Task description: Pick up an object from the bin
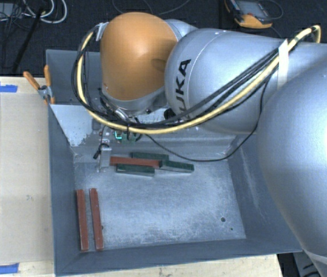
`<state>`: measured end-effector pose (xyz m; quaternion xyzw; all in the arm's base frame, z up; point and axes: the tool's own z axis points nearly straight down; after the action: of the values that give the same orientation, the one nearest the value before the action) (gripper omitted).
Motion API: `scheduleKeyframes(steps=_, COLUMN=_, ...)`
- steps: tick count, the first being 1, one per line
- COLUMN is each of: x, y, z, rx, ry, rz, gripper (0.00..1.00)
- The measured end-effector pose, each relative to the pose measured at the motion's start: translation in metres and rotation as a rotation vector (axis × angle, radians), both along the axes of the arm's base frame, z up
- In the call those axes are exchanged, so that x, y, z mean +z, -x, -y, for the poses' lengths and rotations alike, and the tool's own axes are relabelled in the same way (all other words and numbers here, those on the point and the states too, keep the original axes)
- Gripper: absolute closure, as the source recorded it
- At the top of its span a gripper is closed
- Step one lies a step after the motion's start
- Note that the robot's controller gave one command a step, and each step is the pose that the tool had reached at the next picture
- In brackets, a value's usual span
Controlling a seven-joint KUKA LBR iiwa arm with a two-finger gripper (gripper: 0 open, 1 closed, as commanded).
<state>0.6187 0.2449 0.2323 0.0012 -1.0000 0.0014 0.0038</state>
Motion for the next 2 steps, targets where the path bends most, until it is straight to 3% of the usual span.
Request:
scheduleKeyframes(steps=1, x=-0.164, y=0.024, z=0.143, rx=0.115, ry=-0.004, rz=0.008, gripper=0.0)
scheduleKeyframes(steps=2, x=-0.131, y=0.0, z=0.206, rx=0.255, ry=-0.001, rz=0.013, gripper=0.0)
